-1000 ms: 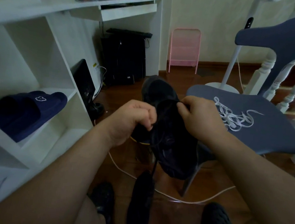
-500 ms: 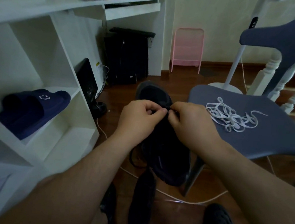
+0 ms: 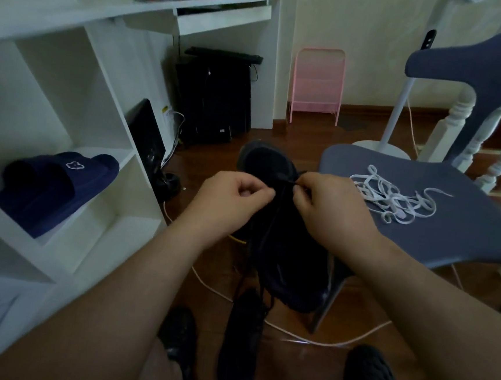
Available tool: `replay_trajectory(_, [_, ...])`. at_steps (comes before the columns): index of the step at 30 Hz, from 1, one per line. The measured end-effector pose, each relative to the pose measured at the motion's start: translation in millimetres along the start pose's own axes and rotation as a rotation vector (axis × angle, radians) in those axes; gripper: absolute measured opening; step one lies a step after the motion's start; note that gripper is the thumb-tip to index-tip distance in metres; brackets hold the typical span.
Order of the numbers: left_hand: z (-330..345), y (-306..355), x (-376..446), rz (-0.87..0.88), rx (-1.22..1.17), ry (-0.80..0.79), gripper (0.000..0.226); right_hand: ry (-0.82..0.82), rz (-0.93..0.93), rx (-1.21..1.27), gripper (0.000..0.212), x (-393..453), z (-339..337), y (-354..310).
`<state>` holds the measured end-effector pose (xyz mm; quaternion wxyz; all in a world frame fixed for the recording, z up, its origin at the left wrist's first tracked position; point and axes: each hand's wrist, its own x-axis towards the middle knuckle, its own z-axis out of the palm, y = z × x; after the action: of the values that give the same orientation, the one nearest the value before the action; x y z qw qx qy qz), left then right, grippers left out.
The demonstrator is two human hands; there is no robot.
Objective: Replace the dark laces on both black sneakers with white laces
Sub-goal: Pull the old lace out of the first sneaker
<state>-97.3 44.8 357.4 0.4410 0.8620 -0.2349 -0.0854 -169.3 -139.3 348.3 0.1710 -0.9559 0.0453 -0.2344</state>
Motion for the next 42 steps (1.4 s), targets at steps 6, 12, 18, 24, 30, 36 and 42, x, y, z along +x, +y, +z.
replay_trajectory(6, [17.5, 6.9, -0.8, 0.063, 0.229, 0.185, 0.025, -0.034, -0.07, 0.002, 0.026, -2.7, 6.6, -13.6])
replay_trajectory(12, [0.7, 11.7, -3.2, 0.118, 0.005, -0.202, 0.014, -0.005, -0.008, -0.022, 0.025, 1.7, -0.3, -0.4])
replay_trajectory(18, [-11.3, 7.7, -11.4, 0.072, -0.079, -0.54, 0.017, 0.017, 0.022, -0.03, 0.026, 1.3, -7.3, 6.6])
replay_trajectory(24, [10.7, 3.1, -1.9, 0.045, 0.124, 0.086, 0.027, 0.001, -0.008, -0.012, 0.026, 0.6, -3.4, -5.4])
replay_trajectory(30, [18.5, 13.7, -3.6, 0.1, 0.454, 0.177, 0.021, -0.037, -0.056, -0.011, 0.027, -0.9, -0.5, -12.4])
replay_trajectory(36, [-4.3, 9.3, -6.4, 0.176, 0.09, -0.387, 0.017, -0.006, 0.067, -0.011, 0.028, 3.9, -7.1, 8.8])
replay_trajectory(42, [-16.8, -1.4, -16.8, 0.045, 0.089, -0.7, 0.018, 0.026, 0.112, 0.006, 0.024, 3.5, -15.0, 18.7])
